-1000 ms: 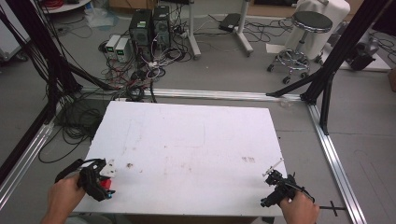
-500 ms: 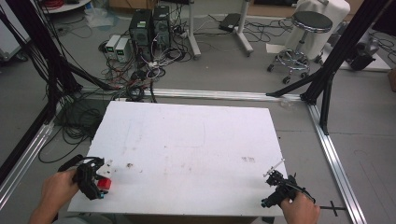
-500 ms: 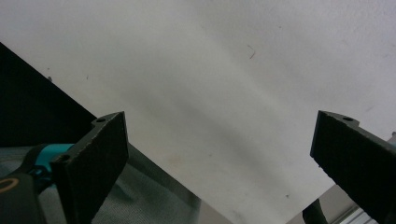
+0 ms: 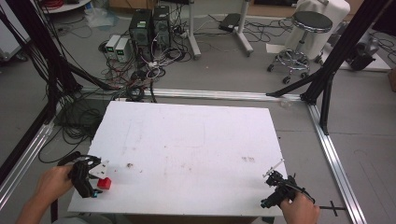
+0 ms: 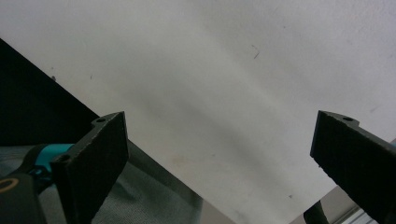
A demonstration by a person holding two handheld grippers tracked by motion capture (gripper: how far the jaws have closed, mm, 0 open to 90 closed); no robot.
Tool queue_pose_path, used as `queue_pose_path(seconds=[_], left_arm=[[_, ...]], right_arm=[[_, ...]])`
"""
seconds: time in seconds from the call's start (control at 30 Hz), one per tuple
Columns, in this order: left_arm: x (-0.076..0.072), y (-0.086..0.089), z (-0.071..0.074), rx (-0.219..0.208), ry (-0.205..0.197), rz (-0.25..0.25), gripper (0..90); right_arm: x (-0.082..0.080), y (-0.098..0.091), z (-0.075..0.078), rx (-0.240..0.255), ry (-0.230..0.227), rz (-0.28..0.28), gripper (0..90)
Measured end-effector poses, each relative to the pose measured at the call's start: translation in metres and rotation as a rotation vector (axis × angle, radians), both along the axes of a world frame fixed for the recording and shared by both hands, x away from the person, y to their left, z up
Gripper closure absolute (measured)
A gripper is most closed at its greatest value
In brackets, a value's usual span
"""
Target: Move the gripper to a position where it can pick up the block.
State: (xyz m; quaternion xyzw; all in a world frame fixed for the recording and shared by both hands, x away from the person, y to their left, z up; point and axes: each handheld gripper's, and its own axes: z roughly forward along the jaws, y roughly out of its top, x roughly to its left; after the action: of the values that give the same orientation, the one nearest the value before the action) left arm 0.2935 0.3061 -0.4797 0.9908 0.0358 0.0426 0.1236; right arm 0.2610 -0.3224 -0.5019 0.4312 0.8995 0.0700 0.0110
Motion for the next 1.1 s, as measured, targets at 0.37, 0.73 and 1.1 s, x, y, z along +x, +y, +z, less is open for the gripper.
queue_pose_path(seconds=[0.37, 0.73, 1.1], left_arm=[[0.012, -0.005, -0.003, 0.055, 0.021, -0.071, 22.7], [0.013, -0.007, -0.018, 0.095, 0.009, -0.108, 22.7], [0.014, -0.013, -0.030, 0.153, 0.021, -0.121, 22.8]], right_arm=[[0.000, -0.001, -0.001, 0.003, 0.005, -0.001, 3.7], [0.000, 0.000, -0.003, 0.005, 0.007, 0.005, 3.8], [0.001, 0.000, -0.004, 0.003, 0.010, 0.005, 3.7]])
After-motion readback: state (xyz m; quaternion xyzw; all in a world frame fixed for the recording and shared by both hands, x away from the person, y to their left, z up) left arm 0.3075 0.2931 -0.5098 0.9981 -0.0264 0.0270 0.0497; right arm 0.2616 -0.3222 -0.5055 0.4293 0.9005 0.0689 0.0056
